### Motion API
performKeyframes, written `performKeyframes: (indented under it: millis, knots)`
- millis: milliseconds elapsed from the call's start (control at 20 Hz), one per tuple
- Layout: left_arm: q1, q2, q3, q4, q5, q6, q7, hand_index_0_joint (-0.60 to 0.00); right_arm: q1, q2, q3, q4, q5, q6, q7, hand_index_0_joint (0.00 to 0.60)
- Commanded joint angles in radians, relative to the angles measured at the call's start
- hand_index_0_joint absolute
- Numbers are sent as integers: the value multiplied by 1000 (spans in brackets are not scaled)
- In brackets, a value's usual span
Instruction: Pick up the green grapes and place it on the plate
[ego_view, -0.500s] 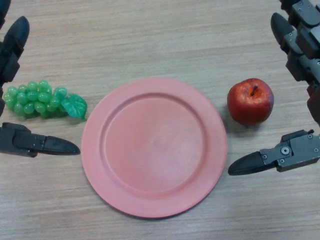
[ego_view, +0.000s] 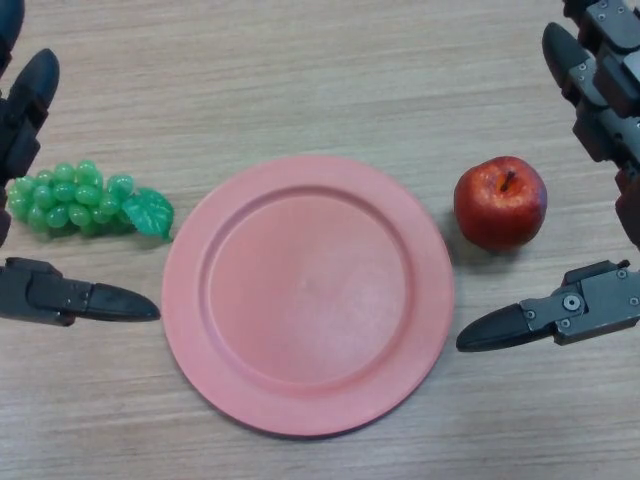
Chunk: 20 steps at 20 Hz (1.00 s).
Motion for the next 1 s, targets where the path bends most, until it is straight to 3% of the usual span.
performKeyframes:
  millis: [50,200,350,650,850,1000]
  knots:
    - [-57,66,83,18,44,-165,13,0,-32,-10,-23,-48,27,-88,-23,0]
    - [-122,132,81,163,149,-237,20,0,-22,-7,-9,-48,13,-98,-24,0]
    - [-221,203,37,429,290,-385,65,0,-12,-2,-8,-50,12,-96,-21,0]
    - [-380,296,-53,837,528,-537,147,0,-7,-4,-21,-59,28,-86,-18,0]
    - [-401,323,-143,1040,829,-624,219,0,-1,-13,-50,-58,44,-92,-10,0]
    - [-423,314,-162,1148,908,-653,240,0,-4,-19,-77,-59,62,-88,-8,0]
